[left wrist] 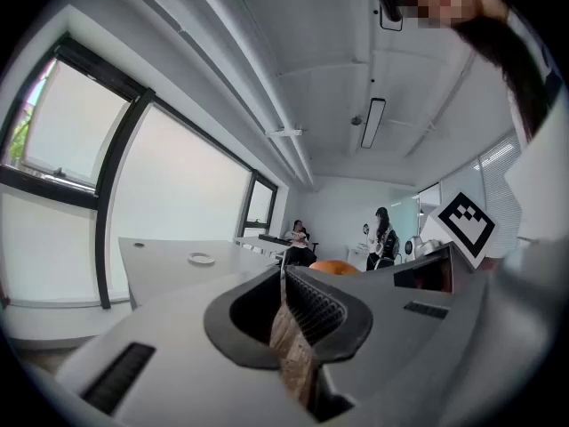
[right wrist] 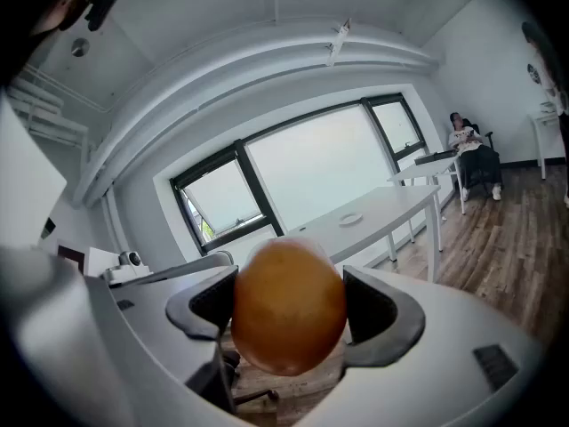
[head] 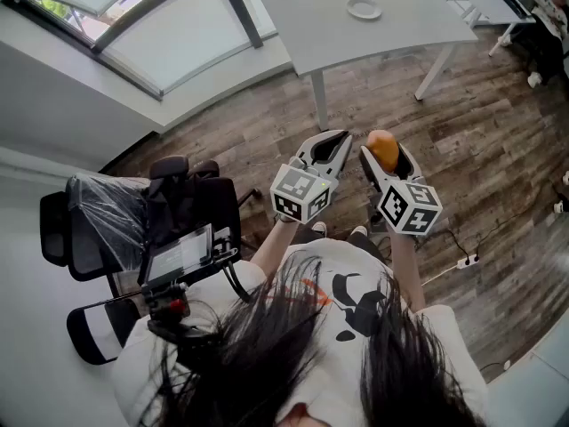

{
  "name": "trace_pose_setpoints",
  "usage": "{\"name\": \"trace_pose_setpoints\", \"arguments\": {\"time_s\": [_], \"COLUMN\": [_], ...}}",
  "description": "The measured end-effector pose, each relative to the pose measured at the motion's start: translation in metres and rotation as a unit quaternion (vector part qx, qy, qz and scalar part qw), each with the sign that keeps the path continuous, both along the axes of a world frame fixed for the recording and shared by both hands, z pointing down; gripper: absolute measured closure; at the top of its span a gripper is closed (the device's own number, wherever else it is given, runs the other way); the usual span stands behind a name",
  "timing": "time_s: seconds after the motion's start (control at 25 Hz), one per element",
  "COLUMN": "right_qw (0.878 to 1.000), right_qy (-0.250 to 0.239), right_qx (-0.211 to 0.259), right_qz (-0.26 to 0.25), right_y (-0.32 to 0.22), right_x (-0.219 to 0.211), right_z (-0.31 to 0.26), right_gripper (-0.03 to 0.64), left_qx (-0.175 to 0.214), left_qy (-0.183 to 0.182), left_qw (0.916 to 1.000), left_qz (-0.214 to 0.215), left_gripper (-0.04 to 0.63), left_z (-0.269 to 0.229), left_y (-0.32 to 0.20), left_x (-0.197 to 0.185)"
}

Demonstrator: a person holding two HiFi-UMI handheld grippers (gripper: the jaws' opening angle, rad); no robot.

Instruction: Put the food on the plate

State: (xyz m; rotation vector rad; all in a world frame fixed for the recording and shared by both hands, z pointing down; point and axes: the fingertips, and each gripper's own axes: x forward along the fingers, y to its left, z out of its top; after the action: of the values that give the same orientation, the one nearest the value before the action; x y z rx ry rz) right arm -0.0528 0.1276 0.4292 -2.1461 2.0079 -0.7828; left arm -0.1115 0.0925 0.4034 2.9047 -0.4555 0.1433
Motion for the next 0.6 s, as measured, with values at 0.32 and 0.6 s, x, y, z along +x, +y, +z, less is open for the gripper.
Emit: {"name": "trace_pose_setpoints", "arguments": {"time_s": [0.32, 0.6], "right_qw": [1.0, 1.0], "right_qy": [0.005, 0.014], "right_qx": [0.004, 0.003], "right_qz": [0.001, 0.0], "right_y": [0.0047, 0.0021], "right_x": [0.0046, 0.003], "right_z": [-0.003, -0.005], "right_gripper": [0.264, 0.264], "left_qx": [0.004, 0.003], "left_qy": [0.001, 0.003], "left_qw": [1.0, 1.0], "left_qz": [0.003, 0.006], "left_gripper": [0.59, 0.59], "left_z": [-0.0036, -0.0058], "left_y": [0.007, 0.0041], "left_x": [0.0069, 0.0076]}}
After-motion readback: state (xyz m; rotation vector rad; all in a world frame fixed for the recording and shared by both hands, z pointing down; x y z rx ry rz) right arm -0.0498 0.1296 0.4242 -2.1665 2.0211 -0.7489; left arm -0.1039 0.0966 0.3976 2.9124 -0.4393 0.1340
